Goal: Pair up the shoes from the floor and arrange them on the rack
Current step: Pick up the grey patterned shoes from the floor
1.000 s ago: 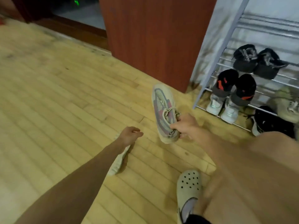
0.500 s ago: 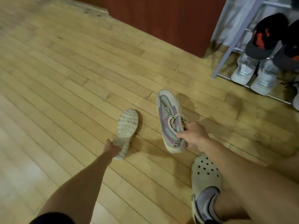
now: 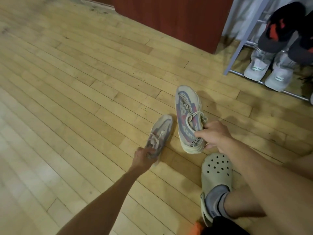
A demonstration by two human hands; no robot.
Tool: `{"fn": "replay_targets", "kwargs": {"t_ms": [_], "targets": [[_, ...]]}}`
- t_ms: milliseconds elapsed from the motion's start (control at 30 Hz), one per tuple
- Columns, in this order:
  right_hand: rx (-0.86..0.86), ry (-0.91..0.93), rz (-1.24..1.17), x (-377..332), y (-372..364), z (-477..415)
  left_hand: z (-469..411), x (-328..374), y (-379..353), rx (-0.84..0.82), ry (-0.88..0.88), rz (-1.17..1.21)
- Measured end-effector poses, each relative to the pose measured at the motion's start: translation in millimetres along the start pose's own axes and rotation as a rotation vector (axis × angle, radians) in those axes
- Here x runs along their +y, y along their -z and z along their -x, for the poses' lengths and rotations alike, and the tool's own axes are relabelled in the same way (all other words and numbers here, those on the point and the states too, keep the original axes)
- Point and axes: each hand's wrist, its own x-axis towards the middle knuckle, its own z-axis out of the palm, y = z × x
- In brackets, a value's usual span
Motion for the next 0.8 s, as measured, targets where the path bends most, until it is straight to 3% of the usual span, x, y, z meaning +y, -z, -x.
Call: {"fn": "replay_targets", "kwargs": {"t_ms": [67, 133, 300, 667, 800], "targets": [[0.006, 0.004, 0.015, 5.2, 2.9, 3.4, 0.1, 0.8, 3.4, 0.042, -0.019, 0.067], [0.013, -0.002, 0.020, 11.2, 5.2, 5.1, -1.9, -2.3, 7.6, 0.097, 0.089, 0.132], [0.021, -0.028, 0.051, 22.0, 8.8, 5.3, -12.1, -9.5, 2.2, -0.085, 0.309, 0.196], [0.018, -0.047, 0.115, 19.4, 7.3, -0.4, -28.1, -5.9, -18.2, -0.085, 0.436, 0.200], [0.027, -0.053, 0.079, 12.9, 11.1, 5.0, -18.1, 10.7, -11.1, -0.239, 0.538, 0.486]]}}
